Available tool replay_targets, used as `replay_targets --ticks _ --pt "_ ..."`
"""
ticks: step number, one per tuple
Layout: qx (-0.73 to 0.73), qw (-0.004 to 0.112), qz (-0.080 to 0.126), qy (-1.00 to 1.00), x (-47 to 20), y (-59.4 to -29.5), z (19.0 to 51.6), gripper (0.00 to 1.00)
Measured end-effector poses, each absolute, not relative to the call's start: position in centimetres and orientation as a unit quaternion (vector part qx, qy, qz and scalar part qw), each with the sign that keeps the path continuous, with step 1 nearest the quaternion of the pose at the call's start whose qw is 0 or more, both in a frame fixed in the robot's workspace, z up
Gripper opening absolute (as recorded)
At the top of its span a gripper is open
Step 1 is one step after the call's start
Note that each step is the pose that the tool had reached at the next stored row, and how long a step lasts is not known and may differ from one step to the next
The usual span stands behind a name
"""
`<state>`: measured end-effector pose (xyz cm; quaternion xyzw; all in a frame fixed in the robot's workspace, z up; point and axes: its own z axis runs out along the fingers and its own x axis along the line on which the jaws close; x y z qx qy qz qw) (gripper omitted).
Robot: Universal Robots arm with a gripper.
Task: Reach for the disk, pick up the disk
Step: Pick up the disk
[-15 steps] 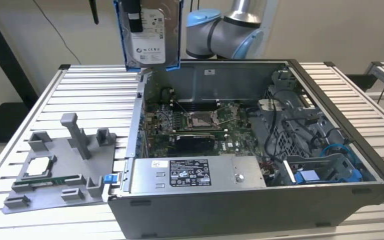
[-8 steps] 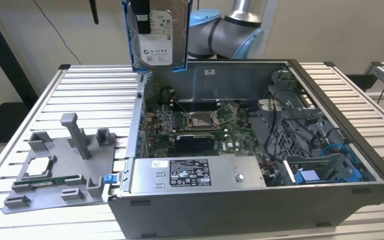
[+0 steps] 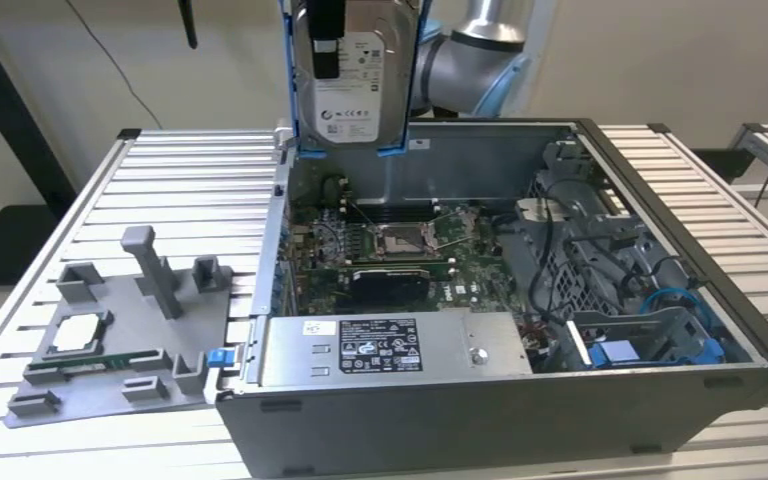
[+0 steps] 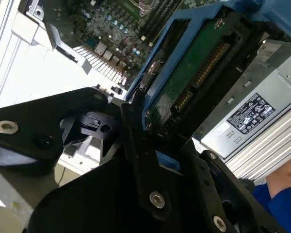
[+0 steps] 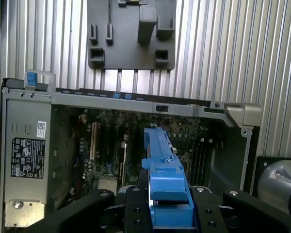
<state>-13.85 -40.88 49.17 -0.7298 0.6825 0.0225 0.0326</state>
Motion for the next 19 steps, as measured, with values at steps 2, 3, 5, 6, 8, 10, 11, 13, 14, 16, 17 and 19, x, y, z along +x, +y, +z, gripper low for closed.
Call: replay_targets --ticks 2,3,5,6,8,10,11,13,14,16,17,19 --pt "-0.73 0.032 0.023 0.682 -13.2 -41.4 49.1 0.0" --pt "-0.73 0.032 0.023 0.682 -13.1 -41.5 49.1 0.0" --pt "-0.73 0.031 0.021 0.683 -12.9 -41.8 49.1 0.0" --pt "-0.73 0.03 0.02 0.683 -12.8 -41.9 49.1 0.0" --pt "-0.73 0.028 0.019 0.683 -12.6 -42.2 49.0 0.0" --pt "-0.73 0.029 0.019 0.683 -12.5 -42.4 48.9 0.0" --pt "-0.73 0.028 0.019 0.683 -12.4 -42.4 48.9 0.0" --pt "-0.73 0.028 0.019 0.683 -12.4 -42.4 48.9 0.0" --pt "-0.73 0.028 0.019 0.683 -12.4 -42.4 48.9 0.0" --pt "-0.73 0.028 0.019 0.683 -12.4 -42.4 48.9 0.0" --pt "-0.73 0.028 0.019 0.683 -12.4 -42.4 48.9 0.0" --pt "-0.73 0.028 0.019 0.683 -12.3 -42.5 48.8 0.0"
